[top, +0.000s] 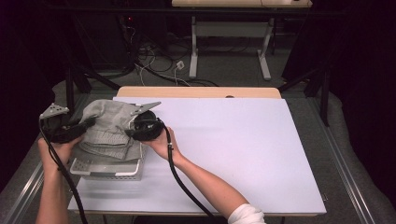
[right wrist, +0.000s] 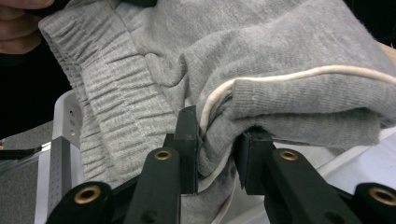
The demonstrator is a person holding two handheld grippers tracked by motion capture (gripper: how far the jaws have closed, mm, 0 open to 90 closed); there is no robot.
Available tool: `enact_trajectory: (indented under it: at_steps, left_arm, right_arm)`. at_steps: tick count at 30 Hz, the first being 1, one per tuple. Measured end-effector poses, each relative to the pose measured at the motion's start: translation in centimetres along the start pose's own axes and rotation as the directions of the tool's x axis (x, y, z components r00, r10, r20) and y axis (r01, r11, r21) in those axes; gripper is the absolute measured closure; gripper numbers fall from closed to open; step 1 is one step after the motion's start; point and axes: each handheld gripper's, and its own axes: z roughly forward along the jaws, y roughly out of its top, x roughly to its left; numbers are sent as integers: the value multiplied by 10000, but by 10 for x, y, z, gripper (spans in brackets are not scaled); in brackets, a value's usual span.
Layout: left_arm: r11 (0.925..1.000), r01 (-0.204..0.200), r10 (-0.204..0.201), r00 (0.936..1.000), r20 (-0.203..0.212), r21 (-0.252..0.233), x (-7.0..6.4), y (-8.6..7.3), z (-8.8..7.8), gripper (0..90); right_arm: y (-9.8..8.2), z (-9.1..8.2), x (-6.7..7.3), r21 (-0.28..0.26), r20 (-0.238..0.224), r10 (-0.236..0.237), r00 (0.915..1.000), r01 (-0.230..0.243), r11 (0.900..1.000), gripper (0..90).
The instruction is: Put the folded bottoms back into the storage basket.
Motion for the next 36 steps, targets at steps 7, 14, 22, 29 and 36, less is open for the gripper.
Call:
enact_trajectory:
  at_steps: [7,14,22,29,36]
  left_arm:
    - [9995,-329,329,9994,-66,-31,-4,0,2,783]
    - [9993,-364,364,9993,-81,1,-5,0,3,783]
    - [9987,-483,485,9988,-103,151,-7,0,5,784]
    - [9976,-504,509,9987,-89,477,-7,-2,10,783]
    - [9963,-597,606,9981,-121,625,-8,-2,14,784]
  right_arm:
    - [-4,3,0,106,-36,93,10000,-92,9999,724]
    - [-8,7,-2,186,-57,208,9998,-207,9996,724]
    - [-11,12,-3,307,-70,288,9996,-286,9991,724]
    - [-14,18,-5,588,-117,363,9993,-355,9976,723]
    - [-17,23,-8,743,-164,477,9987,-463,9962,722]
